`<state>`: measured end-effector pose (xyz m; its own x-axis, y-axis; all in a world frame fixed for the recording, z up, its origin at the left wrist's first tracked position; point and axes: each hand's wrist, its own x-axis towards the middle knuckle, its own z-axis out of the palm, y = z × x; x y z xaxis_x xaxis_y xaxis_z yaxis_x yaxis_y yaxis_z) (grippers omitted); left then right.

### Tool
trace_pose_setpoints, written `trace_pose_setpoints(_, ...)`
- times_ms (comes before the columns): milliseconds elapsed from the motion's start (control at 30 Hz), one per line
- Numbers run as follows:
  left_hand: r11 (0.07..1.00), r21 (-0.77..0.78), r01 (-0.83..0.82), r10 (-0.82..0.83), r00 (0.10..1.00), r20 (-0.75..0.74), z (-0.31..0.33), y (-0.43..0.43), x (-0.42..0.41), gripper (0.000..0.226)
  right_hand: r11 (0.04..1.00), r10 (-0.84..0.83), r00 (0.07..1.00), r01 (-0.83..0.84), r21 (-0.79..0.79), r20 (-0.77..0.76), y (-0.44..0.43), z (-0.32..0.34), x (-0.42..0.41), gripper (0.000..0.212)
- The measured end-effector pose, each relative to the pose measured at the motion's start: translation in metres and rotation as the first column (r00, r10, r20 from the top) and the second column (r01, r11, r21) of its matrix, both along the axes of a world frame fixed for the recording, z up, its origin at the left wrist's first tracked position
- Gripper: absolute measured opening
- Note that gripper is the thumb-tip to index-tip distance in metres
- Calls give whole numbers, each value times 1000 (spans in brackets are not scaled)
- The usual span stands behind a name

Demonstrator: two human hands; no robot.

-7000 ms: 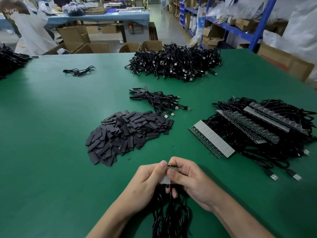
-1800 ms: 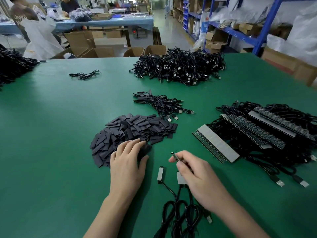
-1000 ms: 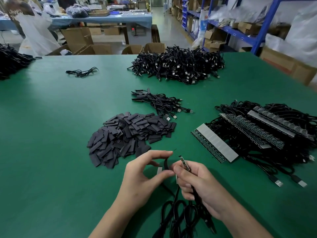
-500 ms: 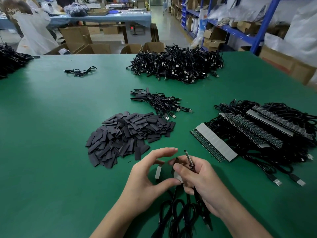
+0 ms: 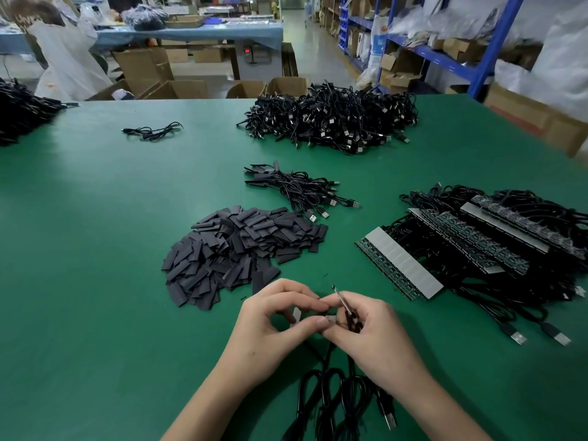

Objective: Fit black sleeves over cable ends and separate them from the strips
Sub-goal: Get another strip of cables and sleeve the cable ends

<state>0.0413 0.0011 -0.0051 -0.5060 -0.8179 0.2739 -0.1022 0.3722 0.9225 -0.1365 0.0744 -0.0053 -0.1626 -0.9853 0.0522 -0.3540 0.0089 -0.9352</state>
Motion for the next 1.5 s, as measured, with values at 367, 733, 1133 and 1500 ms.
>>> trace_pose_setpoints(367, 982, -191, 10, 46, 957, 286, -3, -7, 8, 20, 997, -82, 997, 82, -13, 16, -5, -5, -8, 13)
trace_pose_setpoints(733, 864, -497, 75, 244, 801, 546, -8, -1, -4, 25, 975, -222, 970, 220, 29, 101, -10, -10, -11, 39)
trace_pose_setpoints(1133, 935, -317, -160, 250, 930, 270, -6, 0, -4, 5, 991, -131, 984, 126, 48, 118, -9, -7, -11, 35)
trace_pose_setpoints(1500, 980, -132, -150, 161, 984, 82, -4, 3, -4, 15, 1000, -14, 989, 15, -3, 148, -6, -1, -9, 30)
